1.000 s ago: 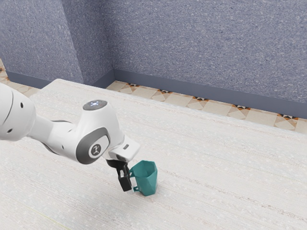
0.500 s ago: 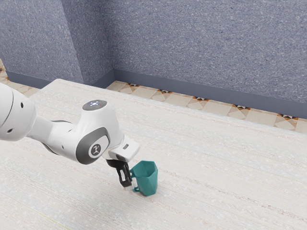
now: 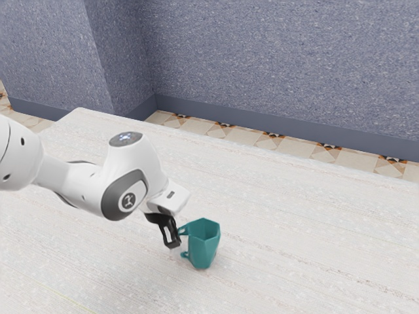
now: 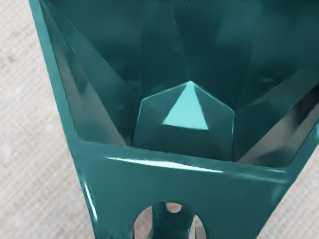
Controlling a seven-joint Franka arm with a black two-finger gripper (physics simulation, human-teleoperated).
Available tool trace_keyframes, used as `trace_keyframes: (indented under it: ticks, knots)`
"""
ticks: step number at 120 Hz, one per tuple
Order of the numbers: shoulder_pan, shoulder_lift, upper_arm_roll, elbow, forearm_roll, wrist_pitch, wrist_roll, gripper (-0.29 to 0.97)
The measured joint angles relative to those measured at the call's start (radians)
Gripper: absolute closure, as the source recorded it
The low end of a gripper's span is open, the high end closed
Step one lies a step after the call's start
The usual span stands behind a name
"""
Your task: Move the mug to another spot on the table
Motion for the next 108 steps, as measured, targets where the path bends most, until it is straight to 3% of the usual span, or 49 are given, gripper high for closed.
trace_keyframes:
  ticks: [46, 85, 108]
  knots:
    - [-0.028, -0.04, 0.04, 0.005, -0.029, 0.037, -0.012, 0.69]
    - [-0.084, -0.061, 0.149, -0.009, -0.099, 0.155, -0.013, 0.69]
    - [0.021, -0.102, 0.207, -0.072, -0.113, 0.215, -0.009, 0.69]
